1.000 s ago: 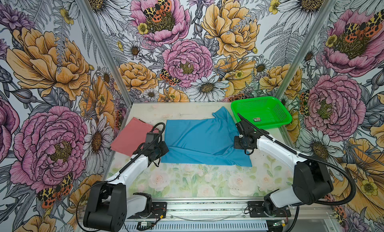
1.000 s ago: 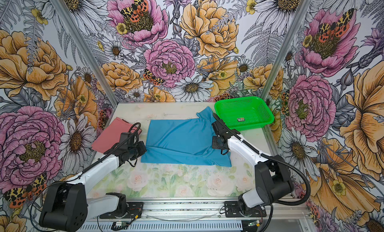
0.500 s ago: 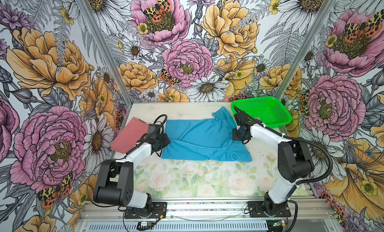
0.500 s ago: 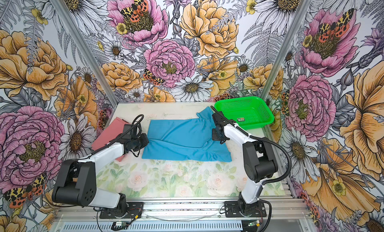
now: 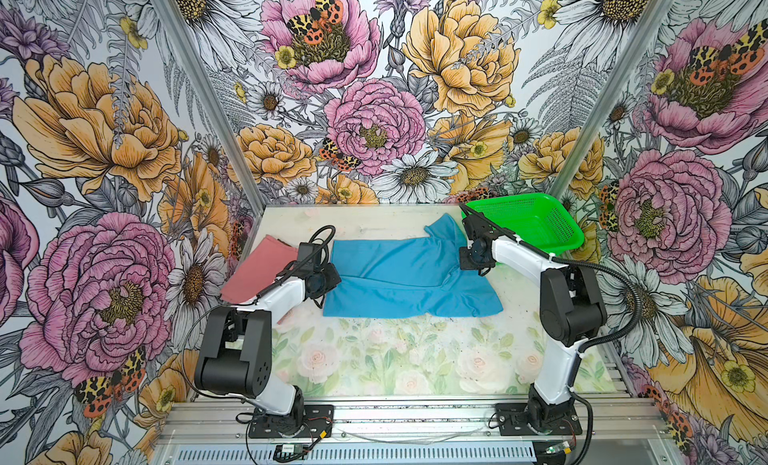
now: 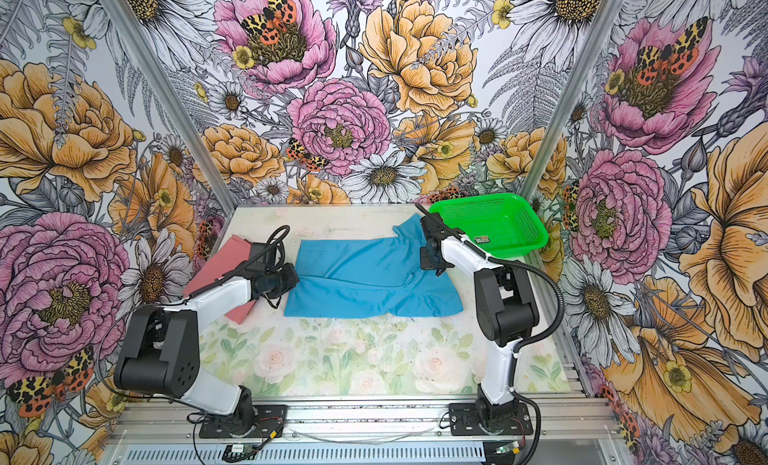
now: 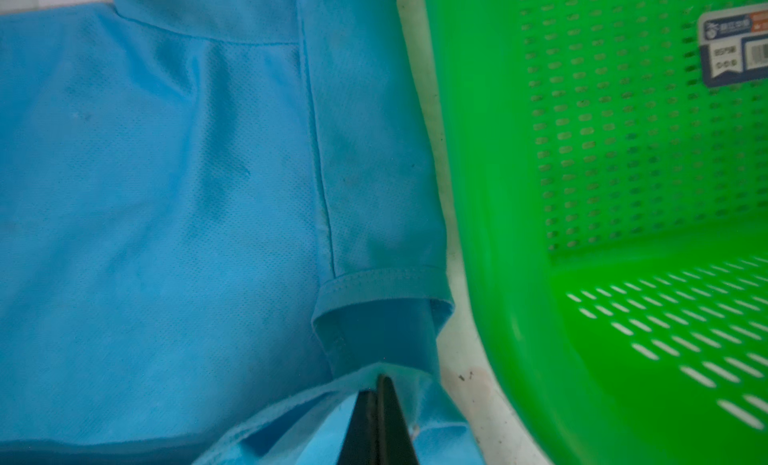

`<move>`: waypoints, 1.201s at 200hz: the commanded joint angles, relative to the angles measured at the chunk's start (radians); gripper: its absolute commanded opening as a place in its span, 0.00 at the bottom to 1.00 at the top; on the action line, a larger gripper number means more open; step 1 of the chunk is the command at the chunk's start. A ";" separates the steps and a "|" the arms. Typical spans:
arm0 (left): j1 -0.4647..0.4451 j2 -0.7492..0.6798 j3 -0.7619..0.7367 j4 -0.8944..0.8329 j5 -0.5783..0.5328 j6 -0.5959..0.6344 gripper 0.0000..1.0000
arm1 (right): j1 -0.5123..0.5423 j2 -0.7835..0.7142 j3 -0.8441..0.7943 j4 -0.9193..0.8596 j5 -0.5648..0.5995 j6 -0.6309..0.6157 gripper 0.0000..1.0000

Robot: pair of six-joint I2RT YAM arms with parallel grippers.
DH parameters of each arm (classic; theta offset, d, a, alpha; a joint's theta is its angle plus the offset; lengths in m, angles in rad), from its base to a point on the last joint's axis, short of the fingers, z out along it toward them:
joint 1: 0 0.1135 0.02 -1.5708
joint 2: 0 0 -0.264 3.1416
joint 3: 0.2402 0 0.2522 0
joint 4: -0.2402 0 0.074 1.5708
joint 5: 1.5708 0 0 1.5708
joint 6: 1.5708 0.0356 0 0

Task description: Fold and stack the t-shirts

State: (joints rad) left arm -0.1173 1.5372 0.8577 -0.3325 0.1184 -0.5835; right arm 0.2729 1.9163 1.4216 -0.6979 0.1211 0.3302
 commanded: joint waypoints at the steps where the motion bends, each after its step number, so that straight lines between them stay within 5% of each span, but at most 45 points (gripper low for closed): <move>1: 0.017 0.014 0.032 -0.014 -0.022 0.020 0.00 | -0.008 0.011 0.046 0.007 -0.011 -0.019 0.01; 13: 0.020 0.012 0.040 -0.014 -0.003 0.020 0.02 | -0.008 -0.008 0.043 0.007 -0.022 -0.030 0.11; 29: 0.026 -0.009 0.050 -0.010 0.022 0.020 0.56 | -0.007 -0.068 0.021 0.006 -0.051 -0.048 0.38; 42: 0.028 -0.048 0.048 -0.012 0.022 0.017 0.88 | -0.007 -0.152 -0.018 0.000 -0.067 -0.049 0.60; 50: 0.037 -0.071 0.040 -0.015 0.020 0.016 0.96 | -0.009 -0.203 -0.049 -0.004 -0.075 -0.041 0.76; 62: 0.051 -0.111 0.020 -0.034 0.014 0.016 0.97 | -0.013 -0.276 -0.116 -0.007 -0.099 -0.012 0.91; 86: 0.079 -0.200 -0.061 -0.079 0.025 -0.001 0.97 | -0.015 -0.421 -0.277 -0.005 -0.118 0.066 0.95; 154: 0.069 -0.324 -0.254 -0.072 0.070 -0.006 0.85 | -0.058 -0.709 -0.614 -0.002 -0.082 0.205 0.93; 240: 0.050 -0.181 -0.300 0.085 0.112 -0.032 0.67 | -0.161 -0.651 -0.742 0.144 -0.197 0.221 0.80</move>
State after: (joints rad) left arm -0.0566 1.3334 0.5606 -0.3126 0.2039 -0.6037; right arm 0.1364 1.2251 0.6945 -0.6598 -0.0154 0.5419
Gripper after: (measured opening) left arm 0.686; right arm 0.823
